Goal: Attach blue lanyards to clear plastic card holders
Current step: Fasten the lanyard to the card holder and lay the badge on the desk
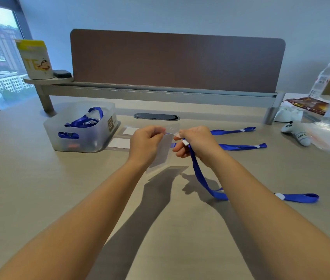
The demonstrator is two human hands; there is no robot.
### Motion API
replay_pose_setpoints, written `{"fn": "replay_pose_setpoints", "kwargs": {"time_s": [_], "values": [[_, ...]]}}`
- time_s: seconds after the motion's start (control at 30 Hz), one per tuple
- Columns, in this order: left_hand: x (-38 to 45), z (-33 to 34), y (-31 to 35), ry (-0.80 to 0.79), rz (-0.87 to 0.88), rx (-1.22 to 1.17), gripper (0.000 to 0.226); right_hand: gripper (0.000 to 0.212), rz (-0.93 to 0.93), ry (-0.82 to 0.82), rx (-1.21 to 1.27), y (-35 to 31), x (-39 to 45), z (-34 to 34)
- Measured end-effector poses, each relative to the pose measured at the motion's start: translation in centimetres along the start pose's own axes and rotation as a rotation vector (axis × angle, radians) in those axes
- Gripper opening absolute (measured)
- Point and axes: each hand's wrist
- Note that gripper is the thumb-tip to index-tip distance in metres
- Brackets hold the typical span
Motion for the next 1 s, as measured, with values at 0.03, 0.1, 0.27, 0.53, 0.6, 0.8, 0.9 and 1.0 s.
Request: {"fn": "replay_pose_setpoints", "kwargs": {"time_s": [0.03,0.1,0.27,0.53,0.6,0.8,0.9,1.0], "values": [[-0.1,-0.1,0.0,0.003,0.009,-0.005,0.028,0.029,0.011,-0.013,0.026,-0.2,-0.1,0.1],[-0.3,-0.3,0.2,0.014,0.025,0.003,0.030,0.030,0.035,-0.038,0.071,-0.5,-0.4,0.1],[-0.6,-0.7,0.5,-0.005,0.069,-0.002,0.032,0.032,0.021,-0.085,0.123,-0.7,-0.7,0.4],[-0.1,-0.9,0.6,-0.102,-0.043,-0.135,0.033,0.032,-0.053,-0.132,0.178,-0.5,-0.8,0.3],[-0.1,-1.0,0.7,-0.135,-0.008,-0.113,0.033,0.032,-0.049,-0.135,0.219,-0.4,-0.7,0.3],[-0.1,-1.4,0.2,-0.085,0.370,0.360,0.034,0.037,0.057,-0.158,0.305,-0.5,-0.7,0.5],[0.0,-1.9,-0.3,-0.128,0.649,0.601,0.032,0.042,0.114,-0.227,0.366,-0.7,-0.8,0.4],[0.2,-2.2,-0.6,-0.132,0.749,0.732,0.035,0.034,0.090,-0.226,0.281,-0.6,-0.8,0.4]]}}
Point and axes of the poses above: each hand's wrist, its own x-axis towards the middle knuckle, its own z-axis out of the palm, y = z × x, and after that the axes turned 6 degrees about -x, right-handed
